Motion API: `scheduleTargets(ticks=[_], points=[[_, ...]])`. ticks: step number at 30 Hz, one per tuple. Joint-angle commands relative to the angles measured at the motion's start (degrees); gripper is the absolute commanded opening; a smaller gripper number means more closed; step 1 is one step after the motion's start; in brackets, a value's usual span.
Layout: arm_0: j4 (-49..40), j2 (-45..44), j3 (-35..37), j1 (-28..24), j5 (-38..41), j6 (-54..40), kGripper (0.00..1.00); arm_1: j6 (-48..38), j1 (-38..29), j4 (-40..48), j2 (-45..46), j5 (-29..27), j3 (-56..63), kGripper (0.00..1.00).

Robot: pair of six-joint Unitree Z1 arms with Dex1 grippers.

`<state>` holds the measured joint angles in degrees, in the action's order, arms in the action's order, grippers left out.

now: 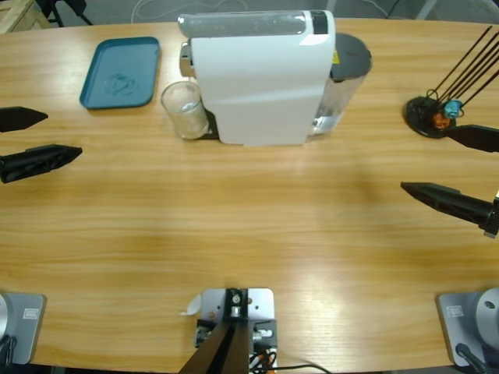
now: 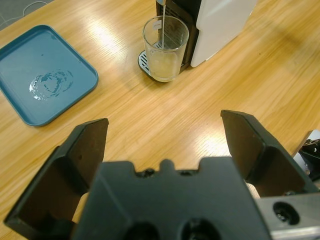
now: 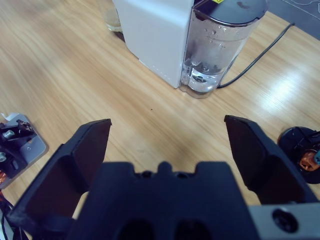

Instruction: Pour coffee

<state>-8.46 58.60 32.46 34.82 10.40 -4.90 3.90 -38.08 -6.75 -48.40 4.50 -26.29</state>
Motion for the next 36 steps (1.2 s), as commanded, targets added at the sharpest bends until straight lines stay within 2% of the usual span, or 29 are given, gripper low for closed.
scheduleTargets(ticks=[1, 31, 36], points=[[0.64, 0.46, -2.05, 0.42, 0.14, -0.9, 0.977, -0.73, -0.57, 0.51, 0.94, -0.81, 2.21, 1.0], [0.64, 1.75, -0.66, 0.42, -0.3, -0.9, 0.975, -0.73, -0.57, 0.51, 0.96, -0.67, 2.28, 1.0], [5.44, 6.72, 1.11, 1.06, 1.41, -0.47, 0.931, -0.73, -0.59, 0.51, 1.03, -0.55, 2.21, 1.0]])
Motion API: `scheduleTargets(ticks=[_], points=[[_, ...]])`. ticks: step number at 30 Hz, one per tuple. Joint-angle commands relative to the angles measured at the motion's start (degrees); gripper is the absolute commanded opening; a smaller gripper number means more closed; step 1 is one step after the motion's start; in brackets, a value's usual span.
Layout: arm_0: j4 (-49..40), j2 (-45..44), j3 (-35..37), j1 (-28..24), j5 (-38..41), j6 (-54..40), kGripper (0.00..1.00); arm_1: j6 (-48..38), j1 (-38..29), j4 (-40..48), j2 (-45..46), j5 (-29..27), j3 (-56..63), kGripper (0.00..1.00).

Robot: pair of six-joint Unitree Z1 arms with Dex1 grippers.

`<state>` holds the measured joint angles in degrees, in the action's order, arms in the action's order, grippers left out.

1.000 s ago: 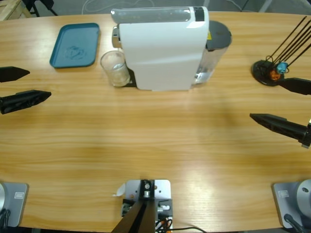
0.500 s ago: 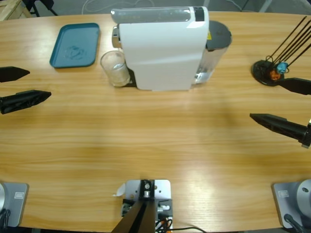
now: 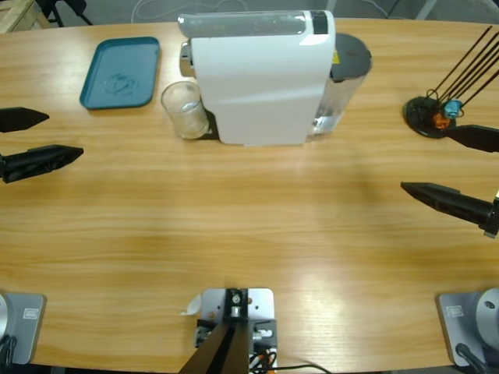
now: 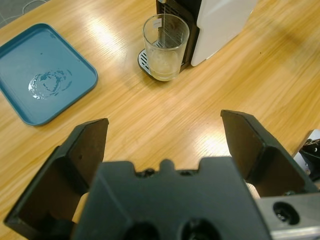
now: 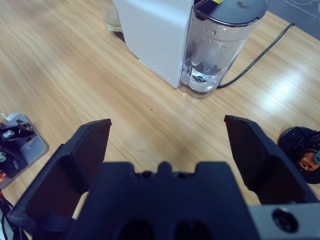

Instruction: Pour coffee

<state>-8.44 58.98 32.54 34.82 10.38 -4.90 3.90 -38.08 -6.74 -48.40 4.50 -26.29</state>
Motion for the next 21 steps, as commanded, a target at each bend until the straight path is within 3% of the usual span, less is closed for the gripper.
scheduleTargets(ticks=[1, 11, 21], points=[[7.05, 8.13, 1.01, 1.74, 1.57, -0.47, 0.931, -0.73, -0.55, 0.5, 1.01, -0.58, 2.21, 1.0], [26.3, 29.54, 0.54, 4.99, 2.54, -2.52, 0.996, -0.43, -0.52, 0.5, 0.47, -0.64, 2.21, 1.0], [40.82, 41.97, 0.84, 6.19, 2.47, -2.14, 0.996, 0.39, -0.5, 0.2, 0.91, -0.46, 2.12, 1.0]])
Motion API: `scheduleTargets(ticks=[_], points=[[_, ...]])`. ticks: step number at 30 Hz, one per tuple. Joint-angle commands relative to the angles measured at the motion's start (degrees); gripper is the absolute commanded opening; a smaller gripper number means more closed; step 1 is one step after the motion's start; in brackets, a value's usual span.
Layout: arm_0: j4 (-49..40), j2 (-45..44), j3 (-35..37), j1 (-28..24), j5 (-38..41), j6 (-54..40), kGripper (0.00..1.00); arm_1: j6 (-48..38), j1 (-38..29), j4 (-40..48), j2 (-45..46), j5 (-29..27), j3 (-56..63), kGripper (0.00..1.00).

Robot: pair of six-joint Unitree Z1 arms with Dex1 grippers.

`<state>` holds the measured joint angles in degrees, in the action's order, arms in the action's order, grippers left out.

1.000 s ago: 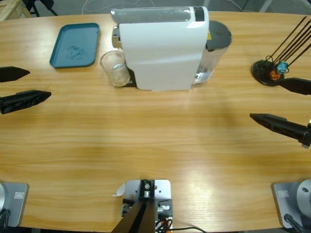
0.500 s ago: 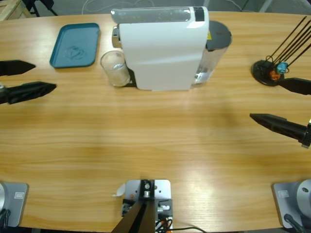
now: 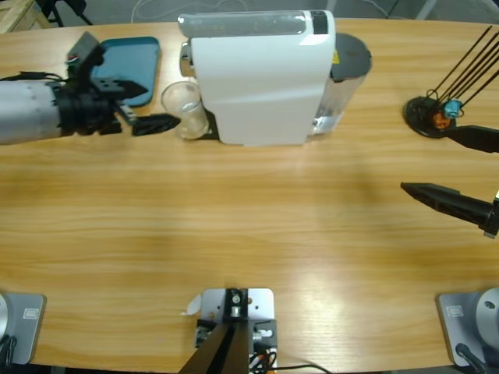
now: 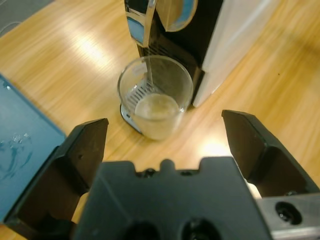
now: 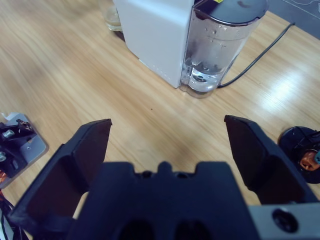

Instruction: Pour coffee

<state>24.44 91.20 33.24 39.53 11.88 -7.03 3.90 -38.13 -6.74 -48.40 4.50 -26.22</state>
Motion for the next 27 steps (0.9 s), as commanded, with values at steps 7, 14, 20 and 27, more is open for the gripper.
scheduleTargets(ticks=[7, 14, 20, 27], points=[[9.04, 11.74, 1.05, 1.51, 0.48, 0.17, 0.996, 0.43, -0.47, 0.17, 0.59, -0.02, 2.05, 1.0], [9.32, 13.6, 2.18, 1.51, 0.49, 0.17, 0.996, 0.66, -0.47, 0.15, 0.59, 0.33, 2.03, 1.0], [10.2, 16.11, 3.41, 1.51, 0.37, 0.17, 0.996, 0.67, -0.47, 0.18, 0.59, 0.4, 2.05, 1.0], [11.08, 17.22, 3.41, 1.51, -0.56, 0.26, 0.994, 0.85, -0.47, 0.18, 0.59, 0.42, 2.0, 1.0]])
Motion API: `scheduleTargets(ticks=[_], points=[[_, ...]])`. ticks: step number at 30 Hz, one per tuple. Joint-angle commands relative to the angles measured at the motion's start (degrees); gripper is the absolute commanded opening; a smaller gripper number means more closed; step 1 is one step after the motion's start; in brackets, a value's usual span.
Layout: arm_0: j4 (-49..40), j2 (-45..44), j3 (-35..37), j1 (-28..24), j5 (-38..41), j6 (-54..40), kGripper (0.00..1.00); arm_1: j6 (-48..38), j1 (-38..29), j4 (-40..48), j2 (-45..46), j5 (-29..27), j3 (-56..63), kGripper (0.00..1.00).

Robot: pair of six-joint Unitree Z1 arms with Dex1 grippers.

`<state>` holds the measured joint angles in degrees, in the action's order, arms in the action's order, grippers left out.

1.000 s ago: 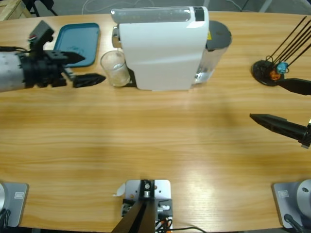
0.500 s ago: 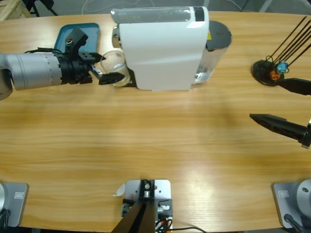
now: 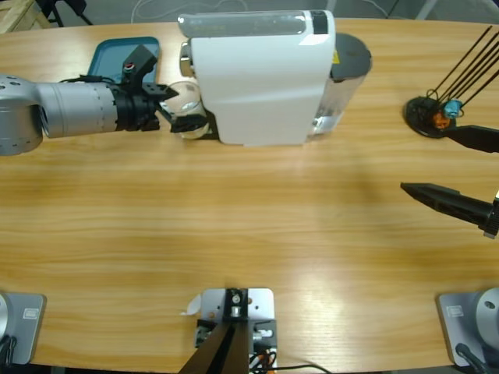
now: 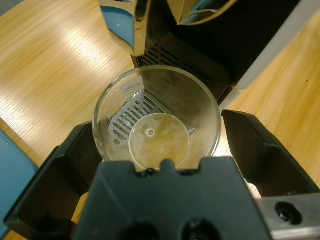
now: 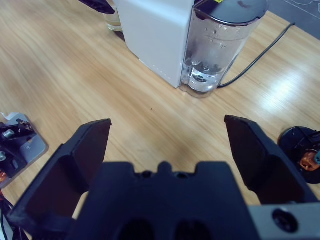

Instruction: Pour coffee

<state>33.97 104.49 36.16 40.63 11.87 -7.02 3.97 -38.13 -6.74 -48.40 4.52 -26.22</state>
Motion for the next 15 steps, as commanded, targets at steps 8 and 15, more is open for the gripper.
scheduleTargets(ticks=[8, 15], points=[[1.71, 3.38, -0.2, 0.42, -1.41, 0.25, 0.737, 1.04, -0.5, 0.19, 0.5, 0.57, 1.96, 1.0], [1.71, 3.51, -0.18, 0.42, -1.33, 0.17, 0.514, 1.07, -0.49, 0.17, 0.5, 0.66, 1.96, 1.0]])
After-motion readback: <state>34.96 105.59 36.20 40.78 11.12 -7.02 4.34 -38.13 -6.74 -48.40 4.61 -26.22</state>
